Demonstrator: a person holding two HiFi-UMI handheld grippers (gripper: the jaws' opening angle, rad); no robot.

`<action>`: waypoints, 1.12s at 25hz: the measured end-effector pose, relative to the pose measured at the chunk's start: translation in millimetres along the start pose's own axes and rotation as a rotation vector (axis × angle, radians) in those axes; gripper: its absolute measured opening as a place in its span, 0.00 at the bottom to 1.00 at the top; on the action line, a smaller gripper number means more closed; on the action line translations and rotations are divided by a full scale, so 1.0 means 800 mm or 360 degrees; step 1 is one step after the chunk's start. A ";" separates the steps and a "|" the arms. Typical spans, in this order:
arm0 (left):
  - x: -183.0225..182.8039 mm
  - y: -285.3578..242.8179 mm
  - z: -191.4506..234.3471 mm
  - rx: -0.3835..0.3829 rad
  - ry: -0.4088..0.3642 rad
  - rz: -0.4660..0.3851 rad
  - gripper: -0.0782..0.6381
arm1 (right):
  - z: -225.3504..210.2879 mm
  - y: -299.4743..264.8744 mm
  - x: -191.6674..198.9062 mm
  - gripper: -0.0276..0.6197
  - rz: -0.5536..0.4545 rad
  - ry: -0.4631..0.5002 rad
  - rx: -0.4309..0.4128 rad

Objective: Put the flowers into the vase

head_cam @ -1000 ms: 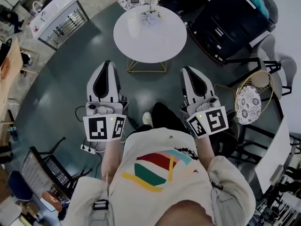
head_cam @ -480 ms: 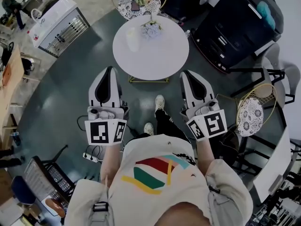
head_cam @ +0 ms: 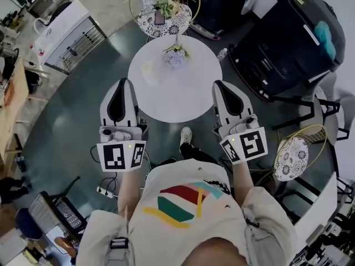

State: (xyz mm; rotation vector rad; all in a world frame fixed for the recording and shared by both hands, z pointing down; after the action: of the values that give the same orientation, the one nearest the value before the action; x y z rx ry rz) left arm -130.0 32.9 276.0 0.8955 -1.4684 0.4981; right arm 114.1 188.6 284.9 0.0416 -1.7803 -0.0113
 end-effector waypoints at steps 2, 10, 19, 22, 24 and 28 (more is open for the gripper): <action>0.008 -0.023 -0.001 -0.0020 -0.0014 0.0001 0.12 | -0.023 -0.018 0.002 0.05 0.0014 -0.0007 -0.0019; 0.020 -0.069 0.007 -0.0101 -0.0059 0.0084 0.12 | -0.075 -0.080 -0.001 0.05 0.0094 -0.0015 -0.0141; 0.036 -0.121 0.061 -0.0141 -0.0093 0.0056 0.12 | -0.085 -0.159 -0.011 0.05 0.0104 0.0063 -0.0166; 0.041 -0.135 0.081 -0.0167 -0.0091 0.0040 0.11 | -0.092 -0.186 -0.016 0.05 0.0104 0.0084 -0.0163; 0.049 -0.143 0.094 -0.0181 -0.0082 0.0048 0.12 | -0.093 -0.204 -0.016 0.05 0.0109 0.0088 -0.0160; 0.063 -0.159 0.114 -0.0194 -0.0070 0.0083 0.11 | -0.093 -0.232 -0.012 0.05 0.0122 0.0070 -0.0174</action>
State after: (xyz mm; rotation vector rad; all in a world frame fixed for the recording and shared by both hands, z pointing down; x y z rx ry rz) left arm -85.4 -125.1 286.6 0.7781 -1.5480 0.4248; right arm 192.9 4.7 285.3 -0.1042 -1.7336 -0.0520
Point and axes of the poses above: the fingertips, and each gripper's own axes: y backward along the fingers, z to its left, x out of its underside, the point moved 10 cm from there along y, backward along the fingers, and after that the axes turned 10 degrees about -y, right-handed, at the moved point
